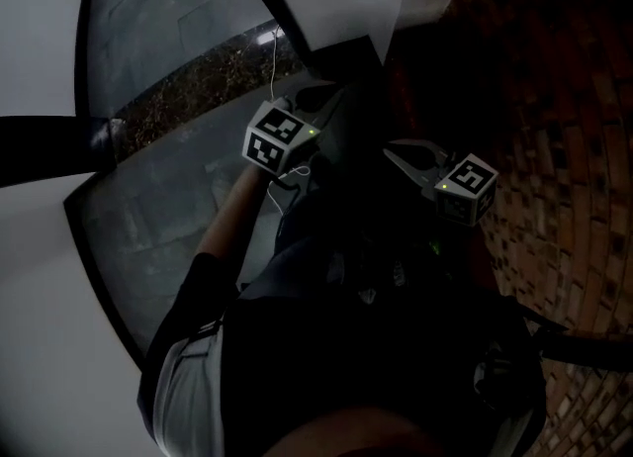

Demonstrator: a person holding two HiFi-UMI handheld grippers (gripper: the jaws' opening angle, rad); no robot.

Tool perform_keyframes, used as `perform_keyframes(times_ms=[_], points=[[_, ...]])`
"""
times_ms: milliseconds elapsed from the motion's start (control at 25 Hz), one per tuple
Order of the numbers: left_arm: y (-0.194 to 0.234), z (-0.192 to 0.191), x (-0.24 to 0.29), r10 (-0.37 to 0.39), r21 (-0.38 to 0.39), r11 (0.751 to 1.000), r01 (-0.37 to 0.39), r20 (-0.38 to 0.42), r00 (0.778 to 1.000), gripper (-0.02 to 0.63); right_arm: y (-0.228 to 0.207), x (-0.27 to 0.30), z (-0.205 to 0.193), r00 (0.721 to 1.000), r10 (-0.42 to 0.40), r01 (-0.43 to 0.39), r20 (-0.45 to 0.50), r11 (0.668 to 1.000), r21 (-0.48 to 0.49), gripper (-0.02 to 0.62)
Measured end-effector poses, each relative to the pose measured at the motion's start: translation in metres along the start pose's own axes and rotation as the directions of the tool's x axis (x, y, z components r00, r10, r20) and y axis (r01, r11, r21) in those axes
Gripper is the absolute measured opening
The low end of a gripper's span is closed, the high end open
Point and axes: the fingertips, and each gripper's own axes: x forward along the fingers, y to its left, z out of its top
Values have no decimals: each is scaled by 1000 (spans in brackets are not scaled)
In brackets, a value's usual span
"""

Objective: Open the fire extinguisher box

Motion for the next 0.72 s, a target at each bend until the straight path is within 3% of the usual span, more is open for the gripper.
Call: perform_keyframes(times_ms=[200,440,720], points=[[45,-8,-36,64,-29,998,-63,31,997,0,16,48,7,998,40,-40,-48,999,-2,0],[107,-24,-83,117,-230,969,-93,94,989,0,34,113,30,988,87,-97,-124,992,-76,0],[148,-48,-148,190,-252,954,-163,87,978,0,60,197,42,957,196,-222,-215,969,-104,0]])
